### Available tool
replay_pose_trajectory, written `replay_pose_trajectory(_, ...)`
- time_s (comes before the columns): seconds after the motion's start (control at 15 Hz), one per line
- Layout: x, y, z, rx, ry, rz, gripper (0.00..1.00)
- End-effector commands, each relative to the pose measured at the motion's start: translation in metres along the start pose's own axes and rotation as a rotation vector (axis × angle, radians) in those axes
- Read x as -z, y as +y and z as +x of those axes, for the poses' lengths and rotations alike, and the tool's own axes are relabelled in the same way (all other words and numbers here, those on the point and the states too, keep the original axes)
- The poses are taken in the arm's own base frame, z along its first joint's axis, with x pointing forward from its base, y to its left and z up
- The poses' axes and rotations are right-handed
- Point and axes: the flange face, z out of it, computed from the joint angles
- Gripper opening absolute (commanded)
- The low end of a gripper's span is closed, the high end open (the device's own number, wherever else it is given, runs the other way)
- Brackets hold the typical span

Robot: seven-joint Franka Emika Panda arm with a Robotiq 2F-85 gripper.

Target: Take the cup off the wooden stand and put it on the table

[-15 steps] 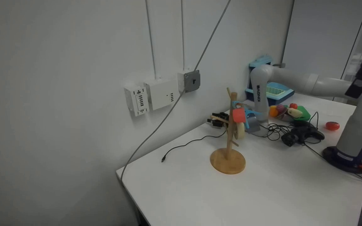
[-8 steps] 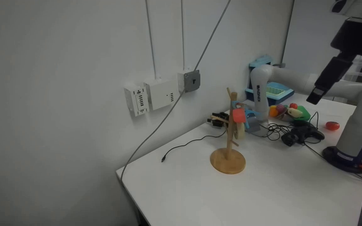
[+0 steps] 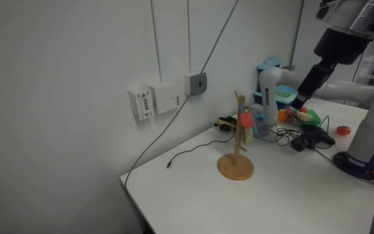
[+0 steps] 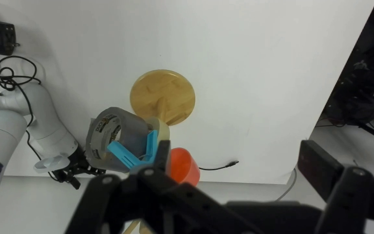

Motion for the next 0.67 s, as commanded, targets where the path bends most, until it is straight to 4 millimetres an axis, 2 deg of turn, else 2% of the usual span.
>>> replay_pose_trajectory(0.0, 0.001, 0.000, 0.001, 0.000, 0.000, 0.000, 1.00)
replay_pose_trajectory(0.2, -0.004, 0.002, 0.000, 0.006, -0.005, -0.006, 1.00)
replay_pose_trajectory(0.6, -0.047, 0.010, 0.000, 0.035, -0.042, -0.018, 1.00)
